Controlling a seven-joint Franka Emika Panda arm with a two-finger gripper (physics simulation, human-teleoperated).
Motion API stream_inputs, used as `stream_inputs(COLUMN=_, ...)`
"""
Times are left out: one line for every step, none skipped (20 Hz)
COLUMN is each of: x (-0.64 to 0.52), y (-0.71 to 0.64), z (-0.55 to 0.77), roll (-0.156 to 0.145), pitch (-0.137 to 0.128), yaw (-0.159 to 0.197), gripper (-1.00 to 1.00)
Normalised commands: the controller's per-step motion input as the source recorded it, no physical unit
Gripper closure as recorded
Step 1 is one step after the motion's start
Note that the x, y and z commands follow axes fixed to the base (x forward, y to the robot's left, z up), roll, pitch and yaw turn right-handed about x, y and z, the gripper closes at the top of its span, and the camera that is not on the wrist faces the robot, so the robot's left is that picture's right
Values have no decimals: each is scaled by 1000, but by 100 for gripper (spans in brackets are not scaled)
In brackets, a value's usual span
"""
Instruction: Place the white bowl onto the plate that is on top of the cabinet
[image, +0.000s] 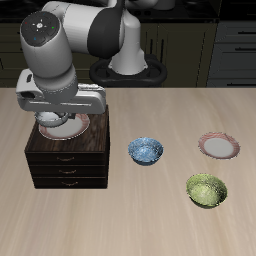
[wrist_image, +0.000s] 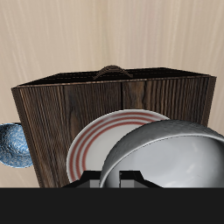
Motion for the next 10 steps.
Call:
stream_inputs(x=-276, y=26, z=-336, roll=0, pitch=33, yaw=-13, gripper=100)
stream_inputs(x=-194, y=-15, z=-180, roll=-1, pitch=6, yaw=13, gripper=100)
stream_inputs(x=-282, y=33, z=-287, roll=-7, pitch=53, yaw=-42, gripper=100)
stream_inputs(x=-241, y=114, z=-145, roll=17, pitch=-6, yaw=72, gripper=100)
stream_inputs(x=-481, y=114, z=-352, roll=-54, pitch=120, yaw=-84, gripper=100)
stream_inputs(x=38, y=-4, z=1, roll=0, pitch=0, yaw=0, gripper=100)
stream_inputs(x=-449, y=370, z=-418, roll=60, pitch=111, yaw=-20, gripper=100)
stream_inputs(x=-235, y=85, z=-249, roll=16, pitch=119, yaw=-76, gripper=100)
stream_inputs(x=-602, y=299, z=-236, roll=-65, pitch=19, yaw=-39, gripper=100)
stream_inputs(x=-450, y=550, z=-188, roll=184, pitch=46, yaw=86, gripper=100)
